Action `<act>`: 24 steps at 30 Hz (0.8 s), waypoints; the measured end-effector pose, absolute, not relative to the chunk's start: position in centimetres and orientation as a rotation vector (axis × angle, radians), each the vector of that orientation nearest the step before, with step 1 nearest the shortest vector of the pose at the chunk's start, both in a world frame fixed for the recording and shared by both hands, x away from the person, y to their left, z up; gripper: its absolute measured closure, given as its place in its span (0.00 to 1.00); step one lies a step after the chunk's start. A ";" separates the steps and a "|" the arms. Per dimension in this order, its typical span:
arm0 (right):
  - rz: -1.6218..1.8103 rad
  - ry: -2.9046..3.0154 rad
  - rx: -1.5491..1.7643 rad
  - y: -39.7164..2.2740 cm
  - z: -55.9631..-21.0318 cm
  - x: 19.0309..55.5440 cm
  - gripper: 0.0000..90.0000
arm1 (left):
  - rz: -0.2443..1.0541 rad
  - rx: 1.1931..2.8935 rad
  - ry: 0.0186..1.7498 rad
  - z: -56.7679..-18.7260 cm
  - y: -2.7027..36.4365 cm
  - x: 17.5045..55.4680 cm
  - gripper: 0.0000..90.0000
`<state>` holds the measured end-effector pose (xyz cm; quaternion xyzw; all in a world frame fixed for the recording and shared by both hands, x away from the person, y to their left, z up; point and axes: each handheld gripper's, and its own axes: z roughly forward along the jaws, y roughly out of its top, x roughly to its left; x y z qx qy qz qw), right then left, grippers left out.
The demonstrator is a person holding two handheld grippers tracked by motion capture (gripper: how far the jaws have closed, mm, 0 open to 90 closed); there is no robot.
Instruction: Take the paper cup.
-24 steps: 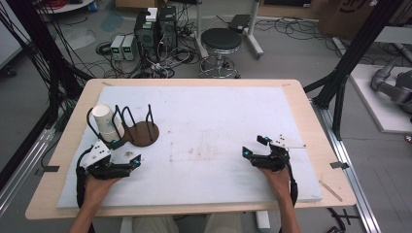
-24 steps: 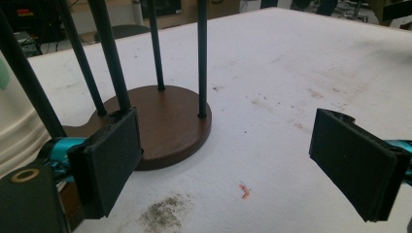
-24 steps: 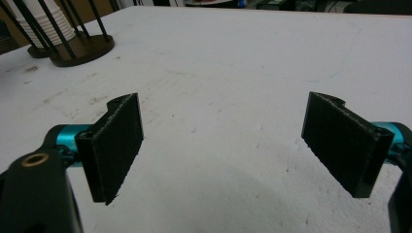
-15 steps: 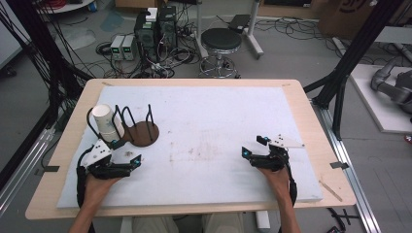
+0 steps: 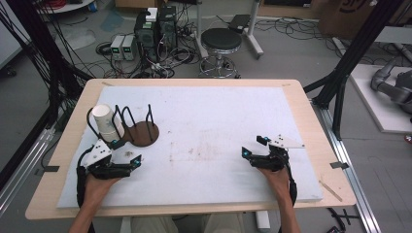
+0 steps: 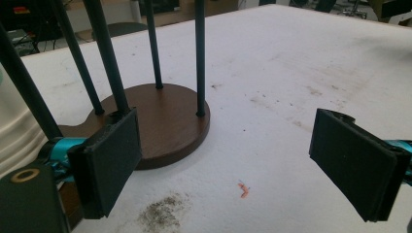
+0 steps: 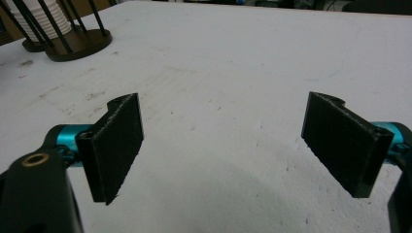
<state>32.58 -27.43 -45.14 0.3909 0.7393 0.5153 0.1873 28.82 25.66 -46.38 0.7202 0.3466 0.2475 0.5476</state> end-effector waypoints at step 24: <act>1.432 2.100 1.110 -27.4 -45.1 32.8 0.17 | 0.581 1.665 0.724 -41.2 28.1 28.1 0.13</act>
